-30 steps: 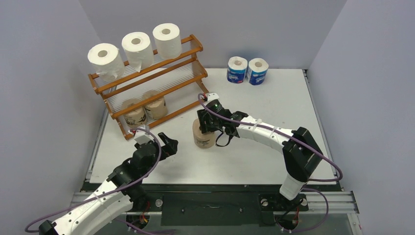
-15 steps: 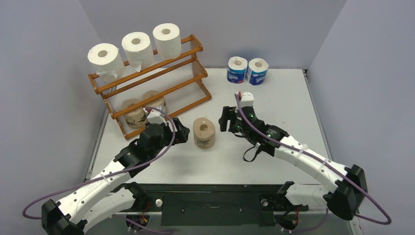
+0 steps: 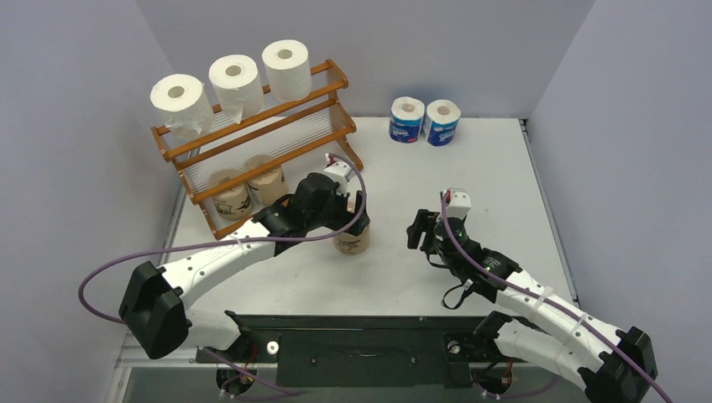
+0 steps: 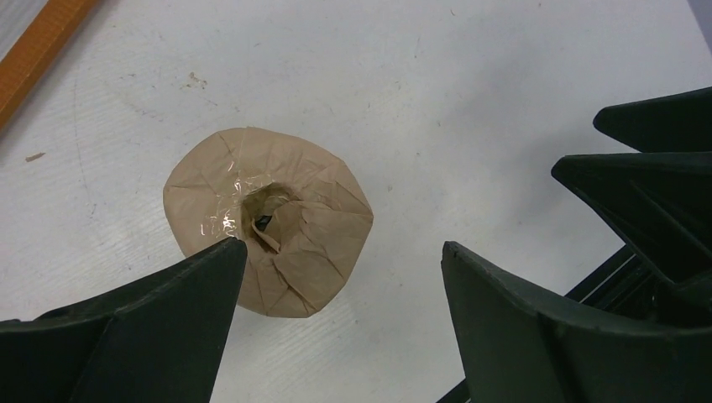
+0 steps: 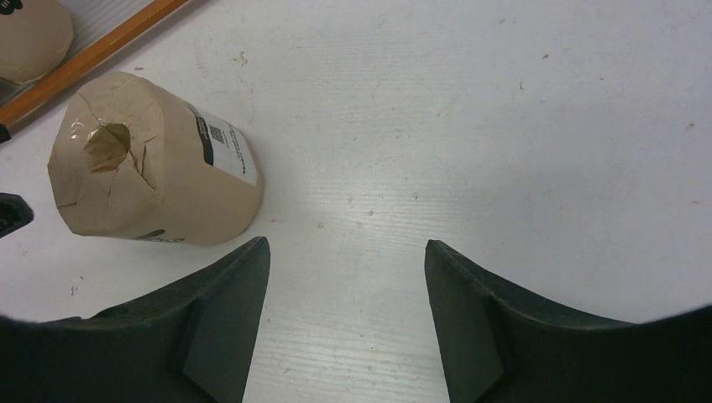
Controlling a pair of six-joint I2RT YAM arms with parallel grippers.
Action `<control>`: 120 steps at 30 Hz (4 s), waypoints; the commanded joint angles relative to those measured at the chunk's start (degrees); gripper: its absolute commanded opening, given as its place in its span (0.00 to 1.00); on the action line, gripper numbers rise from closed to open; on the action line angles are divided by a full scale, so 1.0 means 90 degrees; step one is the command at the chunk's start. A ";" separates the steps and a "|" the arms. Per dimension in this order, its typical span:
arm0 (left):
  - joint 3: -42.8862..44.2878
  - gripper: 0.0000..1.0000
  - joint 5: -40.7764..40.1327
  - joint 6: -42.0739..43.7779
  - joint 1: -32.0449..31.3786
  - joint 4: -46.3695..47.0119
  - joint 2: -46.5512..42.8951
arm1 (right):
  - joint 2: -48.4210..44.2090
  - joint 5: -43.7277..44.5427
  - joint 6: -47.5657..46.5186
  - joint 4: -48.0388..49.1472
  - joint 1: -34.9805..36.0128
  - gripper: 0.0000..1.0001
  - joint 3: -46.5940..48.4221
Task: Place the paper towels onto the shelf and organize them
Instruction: Pick up the paper towel from the center of the board, then place the paper towel on the shelf.
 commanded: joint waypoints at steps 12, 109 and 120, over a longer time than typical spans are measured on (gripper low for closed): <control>0.1221 0.75 0.0007 0.0662 -0.0299 -0.0749 0.1364 | -0.0543 0.0034 0.0023 0.0747 -0.0048 0.63 -0.0631; 0.3262 0.25 -0.0856 0.0745 0.2073 -0.1076 0.2987 | -0.1225 -0.0071 -0.0138 0.0334 -0.0222 0.60 -0.0879; 0.3534 0.25 -0.0920 0.0846 0.2279 -0.1077 0.3226 | -0.1252 -0.0014 -0.0141 0.0305 -0.0225 0.60 -0.0889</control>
